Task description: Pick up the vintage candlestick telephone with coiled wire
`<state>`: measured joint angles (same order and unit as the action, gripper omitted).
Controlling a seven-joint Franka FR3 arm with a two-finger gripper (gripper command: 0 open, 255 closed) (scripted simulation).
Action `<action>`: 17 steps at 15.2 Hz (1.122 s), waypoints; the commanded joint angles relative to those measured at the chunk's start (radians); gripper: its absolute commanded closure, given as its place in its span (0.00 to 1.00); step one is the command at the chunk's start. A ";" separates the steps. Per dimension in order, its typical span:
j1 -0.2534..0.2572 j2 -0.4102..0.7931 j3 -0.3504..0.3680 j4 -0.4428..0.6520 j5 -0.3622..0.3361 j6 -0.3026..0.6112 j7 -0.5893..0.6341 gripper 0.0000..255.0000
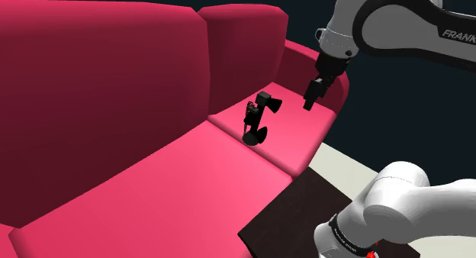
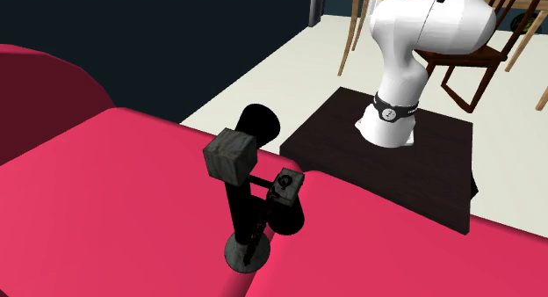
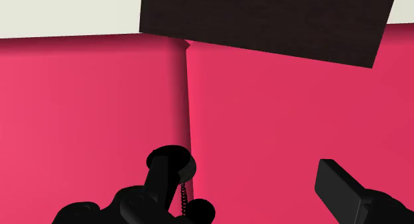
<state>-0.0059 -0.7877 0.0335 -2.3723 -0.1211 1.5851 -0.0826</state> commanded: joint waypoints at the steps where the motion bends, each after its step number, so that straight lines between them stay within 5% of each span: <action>1: 0.000 0.000 0.000 0.000 0.000 0.000 0.000 0.00; 17: -0.040 0.567 -0.162 0.216 0.038 0.362 -0.127 0.00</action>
<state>-0.0436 -0.2595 -0.1185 -2.1790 -0.0905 1.9305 -0.1979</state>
